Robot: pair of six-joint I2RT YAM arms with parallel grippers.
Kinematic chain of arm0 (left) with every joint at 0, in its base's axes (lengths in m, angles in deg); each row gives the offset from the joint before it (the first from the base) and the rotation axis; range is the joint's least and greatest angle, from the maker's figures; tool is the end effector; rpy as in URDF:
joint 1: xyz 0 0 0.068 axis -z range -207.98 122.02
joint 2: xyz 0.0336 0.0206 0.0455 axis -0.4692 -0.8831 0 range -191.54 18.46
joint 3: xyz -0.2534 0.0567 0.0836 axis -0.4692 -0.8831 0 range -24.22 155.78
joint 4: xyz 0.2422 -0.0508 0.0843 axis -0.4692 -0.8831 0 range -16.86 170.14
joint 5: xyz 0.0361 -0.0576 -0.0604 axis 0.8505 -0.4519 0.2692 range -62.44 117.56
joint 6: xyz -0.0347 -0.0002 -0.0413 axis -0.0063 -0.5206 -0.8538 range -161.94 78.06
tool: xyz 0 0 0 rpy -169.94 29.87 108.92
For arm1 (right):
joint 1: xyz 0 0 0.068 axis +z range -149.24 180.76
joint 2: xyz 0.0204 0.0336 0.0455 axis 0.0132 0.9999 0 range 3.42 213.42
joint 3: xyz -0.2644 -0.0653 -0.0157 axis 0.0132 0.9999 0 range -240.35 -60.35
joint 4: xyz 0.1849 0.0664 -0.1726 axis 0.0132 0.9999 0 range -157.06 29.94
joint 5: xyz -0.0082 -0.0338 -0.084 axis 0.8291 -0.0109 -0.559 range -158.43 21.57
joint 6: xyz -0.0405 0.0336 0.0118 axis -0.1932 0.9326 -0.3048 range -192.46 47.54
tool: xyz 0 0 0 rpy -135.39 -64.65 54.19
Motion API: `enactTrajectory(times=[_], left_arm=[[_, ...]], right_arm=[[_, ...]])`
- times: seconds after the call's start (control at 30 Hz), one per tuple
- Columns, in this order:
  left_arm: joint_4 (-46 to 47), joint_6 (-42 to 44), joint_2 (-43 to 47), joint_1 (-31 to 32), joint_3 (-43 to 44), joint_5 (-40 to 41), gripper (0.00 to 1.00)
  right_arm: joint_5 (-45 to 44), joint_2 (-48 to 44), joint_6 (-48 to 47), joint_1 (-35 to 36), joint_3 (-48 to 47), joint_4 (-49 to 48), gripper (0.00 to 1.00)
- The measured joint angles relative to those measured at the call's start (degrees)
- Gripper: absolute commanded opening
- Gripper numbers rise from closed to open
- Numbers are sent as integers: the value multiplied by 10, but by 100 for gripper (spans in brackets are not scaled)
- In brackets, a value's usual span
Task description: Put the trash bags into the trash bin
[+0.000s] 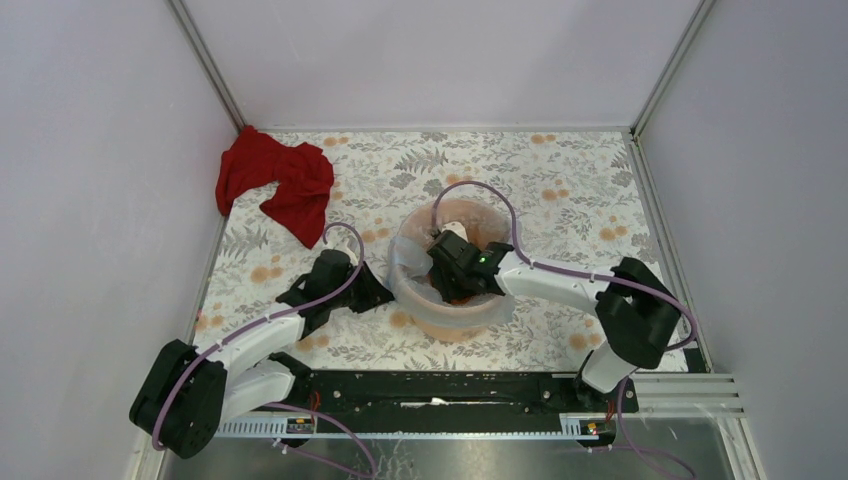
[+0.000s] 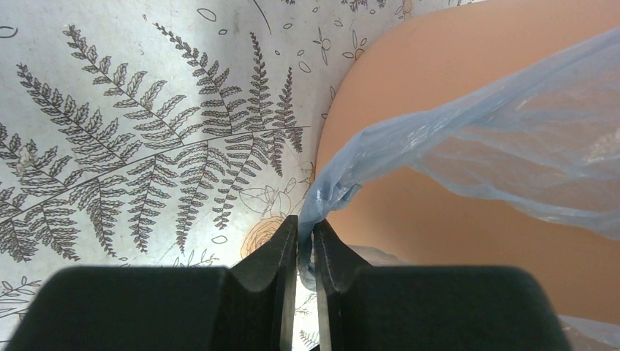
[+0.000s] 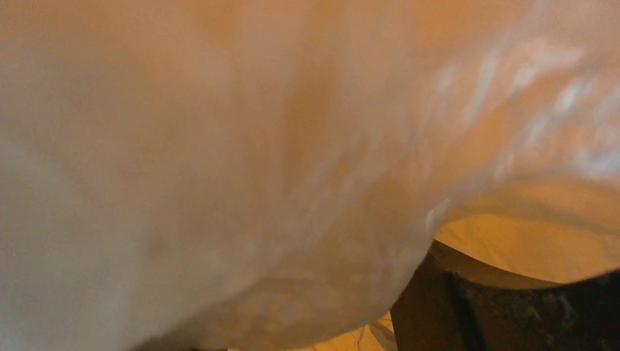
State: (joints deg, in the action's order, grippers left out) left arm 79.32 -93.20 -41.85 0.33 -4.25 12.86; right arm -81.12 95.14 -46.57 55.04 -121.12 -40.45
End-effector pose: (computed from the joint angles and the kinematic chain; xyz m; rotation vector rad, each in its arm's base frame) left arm 0.1687 -0.1011 0.1586 -0.3498 2.4504 -0.9628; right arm 0.1974 0.2611 0.2111 -0.5471 2.5000 0.2618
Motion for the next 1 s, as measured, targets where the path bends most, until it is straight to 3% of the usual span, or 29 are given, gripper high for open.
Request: enactTrajectory(times=[0.5, 0.77, 1.0], left_arm=[[-1, 0, 4, 0, 0, 0, 16], [-13, 0, 12, 0, 0, 0, 17], [-13, 1, 12, 0, 0, 0, 18]], right_arm=[[3, 59, 10, 5, 53, -141, 87], [4, 41, 10, 5, 18, -63, 96], [-2, -51, 10, 5, -33, 25, 100]])
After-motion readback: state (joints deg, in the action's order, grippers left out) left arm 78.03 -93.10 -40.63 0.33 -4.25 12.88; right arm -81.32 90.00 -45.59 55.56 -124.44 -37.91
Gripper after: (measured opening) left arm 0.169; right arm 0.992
